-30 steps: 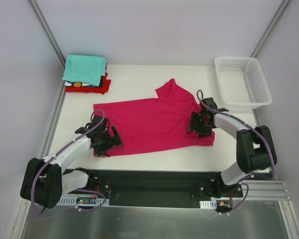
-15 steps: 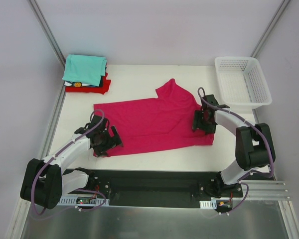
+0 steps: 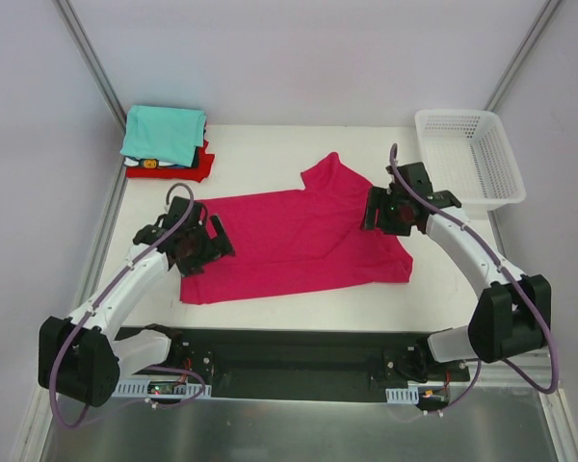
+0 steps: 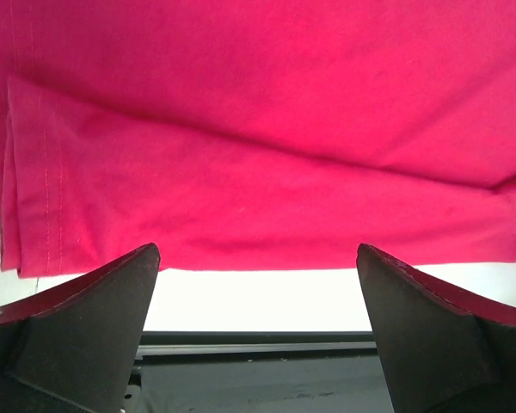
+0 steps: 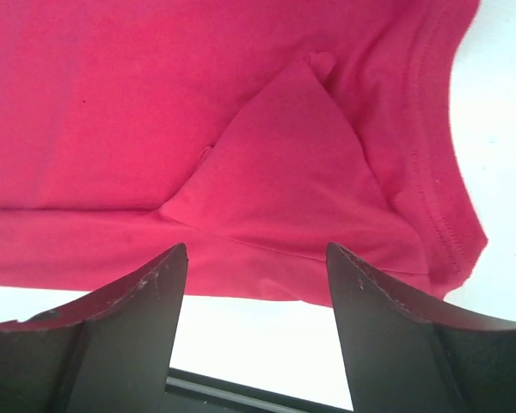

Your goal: Fold and stack the t-shirts

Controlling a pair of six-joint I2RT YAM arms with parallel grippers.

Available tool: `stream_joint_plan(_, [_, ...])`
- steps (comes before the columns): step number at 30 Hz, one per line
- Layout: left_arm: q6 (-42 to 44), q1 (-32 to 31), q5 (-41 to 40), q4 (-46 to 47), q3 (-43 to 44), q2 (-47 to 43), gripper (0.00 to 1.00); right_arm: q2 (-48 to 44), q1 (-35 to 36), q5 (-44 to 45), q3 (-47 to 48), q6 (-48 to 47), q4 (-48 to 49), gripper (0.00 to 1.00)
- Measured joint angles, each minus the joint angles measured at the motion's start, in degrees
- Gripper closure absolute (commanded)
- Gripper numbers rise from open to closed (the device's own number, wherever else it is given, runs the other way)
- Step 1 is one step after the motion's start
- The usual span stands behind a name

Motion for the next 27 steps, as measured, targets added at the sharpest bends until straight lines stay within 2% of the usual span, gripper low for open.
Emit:
stream_joint_plan(4, [1.33,-0.13,-0.48,-0.04,6.62,3.80,0.01,1.81,0.20,-3.48,1.14,0.02,-0.09,0.34])
stream_joint_plan(7, [2.12,-1.25,-0.26,1.46,10.27,10.34,0.01,4.83,0.55,-5.79,2.12,0.04,0.26,0.36])
stream_joint_plan(13, [3.50,-5.33,3.52,5.40,11.28,19.45,0.01,10.25,1.51,-8.09,3.87,0.11,0.83,0.36])
stream_joint_plan(27, [4.50,-5.60,10.03,10.40,16.50,28.44,0.01,18.67,3.06,-11.37,10.10,0.50,2.84,0.43])
